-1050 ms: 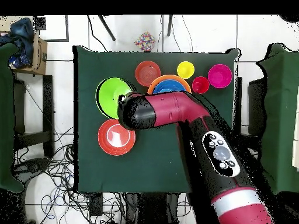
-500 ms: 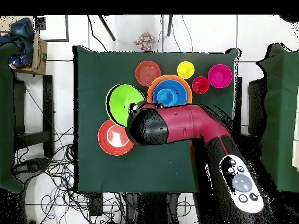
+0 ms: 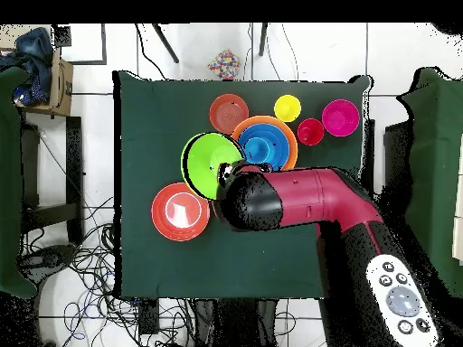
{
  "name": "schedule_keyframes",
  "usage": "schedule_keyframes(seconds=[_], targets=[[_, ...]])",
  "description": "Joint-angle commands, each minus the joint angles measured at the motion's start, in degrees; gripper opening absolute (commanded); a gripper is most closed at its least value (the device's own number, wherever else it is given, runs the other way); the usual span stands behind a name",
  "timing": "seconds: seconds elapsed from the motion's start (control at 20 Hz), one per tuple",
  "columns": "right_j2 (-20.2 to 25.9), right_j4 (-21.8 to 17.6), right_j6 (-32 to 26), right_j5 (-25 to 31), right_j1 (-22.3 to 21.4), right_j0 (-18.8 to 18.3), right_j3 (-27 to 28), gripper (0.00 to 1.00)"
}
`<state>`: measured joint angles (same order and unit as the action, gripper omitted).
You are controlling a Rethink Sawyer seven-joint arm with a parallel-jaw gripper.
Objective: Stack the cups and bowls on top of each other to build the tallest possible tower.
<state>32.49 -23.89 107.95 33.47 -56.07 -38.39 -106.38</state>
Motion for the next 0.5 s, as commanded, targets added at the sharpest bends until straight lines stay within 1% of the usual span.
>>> schedule_keyframes(seconds=[0.05, 0.35, 0.5], targets=[[3.35, -5.86, -15.39, 6.89, 2.59, -1.86, -0.36, 0.0], [5.63, -6.06, -16.5, 7.62, 2.79, -4.67, 0.89, 0.0], [6.18, -6.58, -18.15, 10.38, 3.4, -6.01, 1.85, 0.0]])
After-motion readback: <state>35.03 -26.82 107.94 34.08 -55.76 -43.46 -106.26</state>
